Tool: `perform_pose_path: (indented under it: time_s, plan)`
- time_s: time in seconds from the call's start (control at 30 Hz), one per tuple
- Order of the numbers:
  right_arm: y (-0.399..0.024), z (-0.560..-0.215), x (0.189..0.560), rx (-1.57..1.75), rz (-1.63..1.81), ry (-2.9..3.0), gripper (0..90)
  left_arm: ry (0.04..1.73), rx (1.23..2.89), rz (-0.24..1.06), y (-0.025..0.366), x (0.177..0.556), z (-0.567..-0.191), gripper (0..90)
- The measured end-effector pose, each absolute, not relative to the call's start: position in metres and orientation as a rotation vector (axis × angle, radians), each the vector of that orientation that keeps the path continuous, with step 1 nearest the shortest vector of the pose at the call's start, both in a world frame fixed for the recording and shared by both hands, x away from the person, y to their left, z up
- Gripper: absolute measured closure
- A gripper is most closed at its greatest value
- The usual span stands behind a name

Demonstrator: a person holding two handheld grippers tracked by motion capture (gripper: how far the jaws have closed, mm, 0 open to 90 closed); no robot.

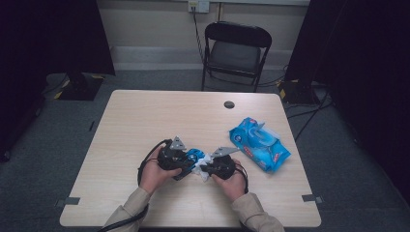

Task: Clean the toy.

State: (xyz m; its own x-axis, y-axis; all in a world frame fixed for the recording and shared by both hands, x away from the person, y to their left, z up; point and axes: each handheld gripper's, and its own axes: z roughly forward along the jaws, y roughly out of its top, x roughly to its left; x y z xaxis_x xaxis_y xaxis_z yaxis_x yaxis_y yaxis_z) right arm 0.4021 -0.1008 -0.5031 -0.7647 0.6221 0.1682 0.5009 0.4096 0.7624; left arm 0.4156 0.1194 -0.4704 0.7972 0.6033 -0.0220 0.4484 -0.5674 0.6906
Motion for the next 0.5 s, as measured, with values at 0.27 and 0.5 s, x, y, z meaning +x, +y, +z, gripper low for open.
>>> perform_pose_path:
  time_s: [0.27,0.5]
  plan:
    - [-0.093,-0.503,0.395,0.979,1.295,2.529,85.3,0.769,2.276,0.273,0.121,0.415,-0.470,50.4]
    - [-0.076,-0.504,0.386,0.907,1.323,2.586,85.5,0.765,2.284,0.283,0.120,0.415,-0.469,50.4]
